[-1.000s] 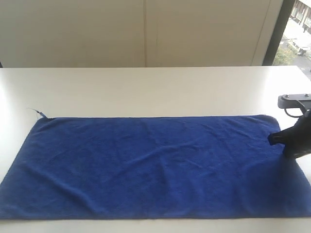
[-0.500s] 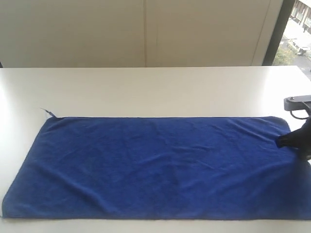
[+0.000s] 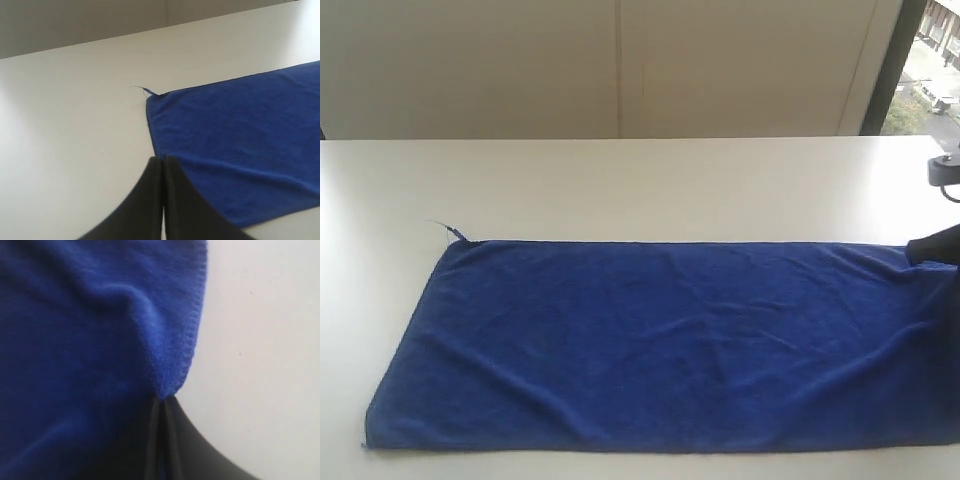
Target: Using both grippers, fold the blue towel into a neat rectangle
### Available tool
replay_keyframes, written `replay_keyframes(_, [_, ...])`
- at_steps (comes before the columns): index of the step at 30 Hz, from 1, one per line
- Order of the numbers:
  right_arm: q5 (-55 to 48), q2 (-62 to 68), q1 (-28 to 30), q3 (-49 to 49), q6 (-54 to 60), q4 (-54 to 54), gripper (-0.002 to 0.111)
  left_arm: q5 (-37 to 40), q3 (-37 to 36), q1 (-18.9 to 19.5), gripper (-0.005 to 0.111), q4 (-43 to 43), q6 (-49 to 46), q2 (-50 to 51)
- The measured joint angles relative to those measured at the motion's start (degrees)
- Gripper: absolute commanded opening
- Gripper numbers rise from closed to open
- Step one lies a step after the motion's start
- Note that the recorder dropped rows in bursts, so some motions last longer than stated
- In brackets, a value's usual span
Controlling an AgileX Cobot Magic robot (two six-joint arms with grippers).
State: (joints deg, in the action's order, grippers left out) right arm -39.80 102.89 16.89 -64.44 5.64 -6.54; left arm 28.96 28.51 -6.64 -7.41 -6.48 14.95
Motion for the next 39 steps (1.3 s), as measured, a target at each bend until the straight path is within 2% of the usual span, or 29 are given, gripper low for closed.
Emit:
replay_keyframes(6, [-0.47, -0.58, -5.39, -0.63, 3.39, 6.54, 0.000, 0.00, 0.00, 0.00, 0.000, -0.27, 0.12, 0.00])
replay_keyframes(19, [0.18, -0.58, -23.58, -8.69, 6.58, 20.74, 0.000, 0.12, 0.00, 0.00, 0.000, -0.50, 0.12, 0.00])
replay_keyframes(28, [0.72, 4.97, -34.83, -18.53, 6.94, 27.00, 0.000, 0.46, 0.00, 0.00, 0.000, -0.50, 0.12, 0.00])
replay_keyframes(39, [0.86, 15.18, -46.84, -32.08, 6.83, 29.39, 0.000, 0.63, 0.00, 0.00, 0.000, -0.50, 0.12, 0.00])
